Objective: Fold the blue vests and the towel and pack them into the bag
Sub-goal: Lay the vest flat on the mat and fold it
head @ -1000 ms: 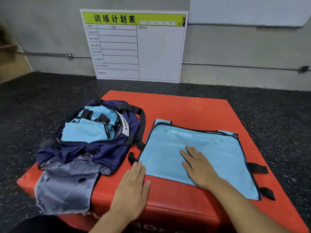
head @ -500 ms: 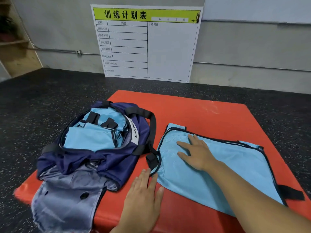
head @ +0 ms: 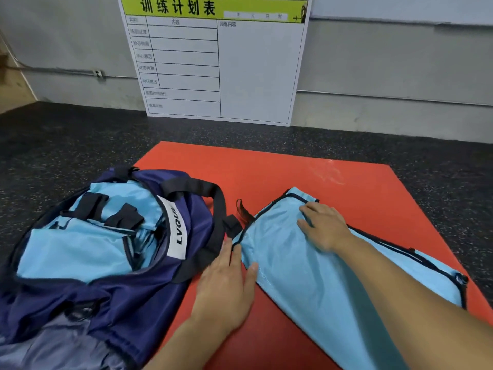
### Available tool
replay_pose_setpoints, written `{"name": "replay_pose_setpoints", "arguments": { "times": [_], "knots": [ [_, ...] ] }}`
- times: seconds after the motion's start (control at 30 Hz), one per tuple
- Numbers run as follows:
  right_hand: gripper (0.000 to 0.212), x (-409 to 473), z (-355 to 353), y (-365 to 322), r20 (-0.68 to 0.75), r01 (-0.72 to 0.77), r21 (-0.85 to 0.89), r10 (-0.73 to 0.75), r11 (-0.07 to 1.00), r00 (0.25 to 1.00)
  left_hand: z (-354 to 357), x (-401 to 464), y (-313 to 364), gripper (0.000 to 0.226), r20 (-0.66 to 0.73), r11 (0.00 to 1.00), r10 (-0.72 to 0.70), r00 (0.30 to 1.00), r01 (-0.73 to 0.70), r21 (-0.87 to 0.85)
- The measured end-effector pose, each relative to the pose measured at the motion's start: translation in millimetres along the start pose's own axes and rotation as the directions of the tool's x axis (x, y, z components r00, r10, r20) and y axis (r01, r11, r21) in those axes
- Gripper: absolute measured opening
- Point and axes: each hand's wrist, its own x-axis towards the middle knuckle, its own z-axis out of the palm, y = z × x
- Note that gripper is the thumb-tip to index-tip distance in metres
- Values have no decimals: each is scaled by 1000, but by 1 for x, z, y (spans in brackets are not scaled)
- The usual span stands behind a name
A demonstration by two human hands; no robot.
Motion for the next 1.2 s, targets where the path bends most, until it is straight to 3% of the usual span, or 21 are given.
{"name": "replay_pose_setpoints", "arguments": {
  "times": [0.13,0.27,0.53,0.63,0.77,0.9,1.0,1.07,1.2],
  "knots": [
    [55,1,-7,37,-54,-99,-54,96,994,994,16,59,9,68,50,997,2,999,2,-83],
    [56,-8,-14,65,-97,-163,-85,155,983,983,29,117,12,68,20,997,45,999,-46,66],
    [59,-37,-14,119,-112,-224,-160,208,961,972,40,177,43,66,148,979,23,989,-52,198],
    [64,-54,-13,128,-83,-235,-118,227,965,970,46,161,52,64,137,986,74,988,-93,140],
    [66,-95,-4,136,-75,-178,-5,177,984,981,48,105,65,78,83,961,274,958,-275,-4],
    [68,-153,6,135,-38,-148,26,149,989,988,53,33,67,88,163,875,484,860,-478,-76],
    [65,-193,13,133,-42,-154,53,156,987,987,58,-9,53,72,177,787,605,777,-617,19],
    [67,-217,16,131,-71,-158,43,161,986,984,56,-28,46,60,198,754,639,743,-656,31],
    [55,-251,17,124,-82,-169,53,173,984,982,40,-62,40,67,268,728,676,686,-677,-102]
  ]
}}
